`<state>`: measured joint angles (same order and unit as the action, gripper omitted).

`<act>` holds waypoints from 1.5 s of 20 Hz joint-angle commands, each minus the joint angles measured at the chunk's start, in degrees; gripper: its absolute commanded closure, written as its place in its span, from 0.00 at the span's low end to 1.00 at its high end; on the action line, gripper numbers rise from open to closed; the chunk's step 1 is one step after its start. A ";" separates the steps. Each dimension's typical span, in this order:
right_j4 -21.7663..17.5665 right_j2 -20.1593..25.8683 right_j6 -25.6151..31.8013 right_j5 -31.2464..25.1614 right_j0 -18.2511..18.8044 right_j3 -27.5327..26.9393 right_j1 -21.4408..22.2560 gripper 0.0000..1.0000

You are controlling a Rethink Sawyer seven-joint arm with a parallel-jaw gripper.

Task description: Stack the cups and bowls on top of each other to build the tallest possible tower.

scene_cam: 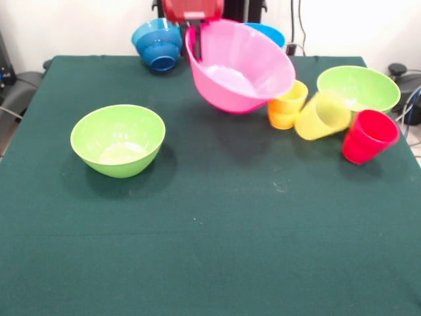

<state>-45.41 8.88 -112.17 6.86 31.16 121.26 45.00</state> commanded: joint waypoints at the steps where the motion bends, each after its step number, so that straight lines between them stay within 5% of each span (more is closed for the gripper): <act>1: 10.48 -15.09 -4.11 24.46 -10.70 -13.41 -24.95 1.00; 6: 11.48 -13.89 -1.57 29.05 -9.74 -16.15 -30.43 1.00; 9: 9.41 -12.51 -2.16 25.52 -8.96 -17.18 -30.31 1.00; 23: 10.24 -13.84 -4.35 31.45 -9.71 -18.99 -33.54 1.00; 30: 16.89 -19.04 -1.66 40.34 -13.49 -16.86 -34.45 1.00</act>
<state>-34.81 -8.81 -113.43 48.36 20.53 110.54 16.16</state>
